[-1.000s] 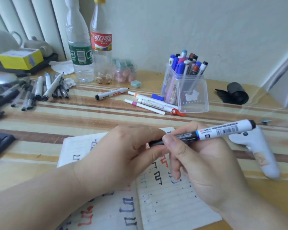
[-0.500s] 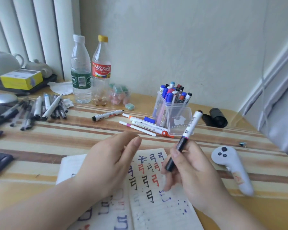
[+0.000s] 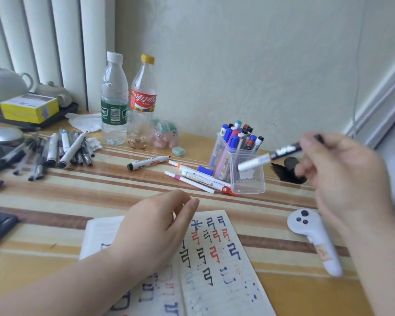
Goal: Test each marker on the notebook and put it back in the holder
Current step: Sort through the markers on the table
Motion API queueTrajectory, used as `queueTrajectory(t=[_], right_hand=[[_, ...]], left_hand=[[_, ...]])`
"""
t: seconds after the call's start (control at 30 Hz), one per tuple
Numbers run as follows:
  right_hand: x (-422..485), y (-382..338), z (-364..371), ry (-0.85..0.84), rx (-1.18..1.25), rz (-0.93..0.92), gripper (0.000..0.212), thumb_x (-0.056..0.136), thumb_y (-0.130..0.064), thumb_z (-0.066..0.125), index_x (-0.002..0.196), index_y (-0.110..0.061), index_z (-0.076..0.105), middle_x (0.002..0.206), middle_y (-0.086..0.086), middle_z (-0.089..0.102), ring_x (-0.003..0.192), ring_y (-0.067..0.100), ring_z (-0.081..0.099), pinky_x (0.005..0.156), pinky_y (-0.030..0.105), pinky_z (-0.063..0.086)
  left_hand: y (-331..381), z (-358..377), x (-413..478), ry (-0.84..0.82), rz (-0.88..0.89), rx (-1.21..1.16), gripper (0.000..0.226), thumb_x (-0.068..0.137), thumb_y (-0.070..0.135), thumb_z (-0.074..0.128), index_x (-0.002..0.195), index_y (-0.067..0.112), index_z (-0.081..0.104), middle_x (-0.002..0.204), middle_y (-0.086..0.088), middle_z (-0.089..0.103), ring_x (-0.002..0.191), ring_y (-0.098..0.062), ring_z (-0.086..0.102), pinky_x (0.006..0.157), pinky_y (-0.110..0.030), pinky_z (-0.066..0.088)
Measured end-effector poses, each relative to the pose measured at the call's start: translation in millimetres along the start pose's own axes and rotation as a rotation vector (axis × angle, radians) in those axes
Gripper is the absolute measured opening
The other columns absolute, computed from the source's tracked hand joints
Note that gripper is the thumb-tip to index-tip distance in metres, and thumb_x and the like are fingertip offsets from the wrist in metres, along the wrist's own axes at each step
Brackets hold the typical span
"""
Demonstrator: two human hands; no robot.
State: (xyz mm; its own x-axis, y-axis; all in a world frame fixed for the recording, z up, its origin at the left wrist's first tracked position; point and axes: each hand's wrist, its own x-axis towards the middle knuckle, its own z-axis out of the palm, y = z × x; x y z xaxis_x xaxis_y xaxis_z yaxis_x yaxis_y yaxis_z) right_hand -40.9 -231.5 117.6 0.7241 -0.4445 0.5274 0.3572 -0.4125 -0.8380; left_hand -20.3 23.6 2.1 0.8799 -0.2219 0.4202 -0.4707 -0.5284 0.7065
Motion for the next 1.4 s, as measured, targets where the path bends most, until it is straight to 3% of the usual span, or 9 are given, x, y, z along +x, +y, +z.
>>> queueTrajectory(t=[0.13,0.37,0.5,0.6,0.73,0.87,1.03,1.17,1.4], right_hand=[[65,-13,19,0.017,-0.308,-0.187,0.012,0.094,-0.028,0.069,0.094,-0.017,0.074,0.065,-0.007,0.064,0.045,0.001,0.059,0.055,0.017,0.048],[124,-8,46,-0.055,-0.454,-0.119,0.026,0.095,-0.030,0.068,0.091,-0.004,0.068,0.065,0.000,0.057,0.035,0.003,0.055,0.040,0.015,0.040],[128,-14,47,-0.059,-0.516,-0.148,0.025,0.093,-0.029,0.068,0.076,-0.011,0.064,0.060,0.006,0.055,0.032,0.004,0.052,0.037,0.015,0.037],[127,-9,48,-0.111,-0.586,-0.109,0.024,0.092,-0.029,0.069,0.080,-0.009,0.067,0.063,0.008,0.059,0.033,0.004,0.053,0.044,0.018,0.045],[125,7,57,-0.269,-0.647,-0.007,0.025,0.091,-0.027,0.071,0.086,-0.003,0.070,0.071,0.009,0.062,0.048,0.017,0.062,0.073,0.049,0.060],[117,22,70,-0.394,-0.699,-0.049,0.020,0.096,-0.026,0.067,0.101,-0.008,0.072,0.081,0.005,0.063,0.072,0.023,0.061,0.079,0.041,0.055],[116,42,66,-0.289,-0.941,-0.165,0.020,0.098,-0.041,0.057,0.101,-0.023,0.066,0.085,0.002,0.064,0.091,0.029,0.059,0.075,0.036,0.049],[103,51,68,-0.414,-0.741,-0.171,0.012,0.100,-0.037,0.058,0.106,-0.028,0.060,0.079,-0.004,0.062,0.072,0.012,0.058,0.064,0.026,0.043],[109,56,56,-0.296,-0.820,-0.180,0.023,0.101,-0.043,0.053,0.101,-0.023,0.064,0.085,0.004,0.064,0.085,0.030,0.061,0.069,0.035,0.043]], left_hand=[[1,1,1,-0.040,-0.025,0.013,0.034,0.092,0.060,0.042,0.086,0.034,0.063,0.072,0.019,0.064,0.074,-0.005,0.060,0.064,-0.028,0.049],[-2,2,1,-0.053,-0.024,0.031,0.031,0.090,0.059,0.044,0.086,0.036,0.064,0.072,0.023,0.062,0.077,-0.002,0.058,0.059,-0.018,0.042],[-3,3,1,-0.050,-0.017,0.029,0.028,0.091,0.057,0.047,0.087,0.035,0.065,0.070,0.022,0.062,0.074,-0.003,0.058,0.058,-0.019,0.041],[-2,3,1,-0.053,-0.009,0.037,0.026,0.093,0.054,0.050,0.088,0.034,0.066,0.066,0.020,0.061,0.072,-0.004,0.058,0.059,-0.021,0.043],[-3,4,2,-0.057,-0.010,0.027,0.030,0.090,0.057,0.046,0.088,0.035,0.066,0.067,0.022,0.061,0.073,-0.003,0.059,0.059,-0.019,0.043],[-3,4,2,-0.058,-0.011,0.018,0.030,0.089,0.058,0.045,0.087,0.036,0.066,0.070,0.023,0.062,0.073,-0.002,0.059,0.058,-0.020,0.044],[-3,4,1,-0.067,-0.012,0.017,0.030,0.090,0.057,0.046,0.089,0.036,0.067,0.070,0.023,0.062,0.074,-0.002,0.059,0.058,-0.018,0.044],[-2,3,2,-0.072,-0.013,0.024,0.029,0.091,0.056,0.046,0.089,0.036,0.067,0.066,0.022,0.060,0.075,-0.001,0.059,0.057,-0.015,0.039],[-3,4,2,-0.079,-0.015,0.036,0.023,0.092,0.051,0.051,0.087,0.034,0.067,0.066,0.021,0.060,0.077,-0.002,0.059,0.058,-0.017,0.041]])
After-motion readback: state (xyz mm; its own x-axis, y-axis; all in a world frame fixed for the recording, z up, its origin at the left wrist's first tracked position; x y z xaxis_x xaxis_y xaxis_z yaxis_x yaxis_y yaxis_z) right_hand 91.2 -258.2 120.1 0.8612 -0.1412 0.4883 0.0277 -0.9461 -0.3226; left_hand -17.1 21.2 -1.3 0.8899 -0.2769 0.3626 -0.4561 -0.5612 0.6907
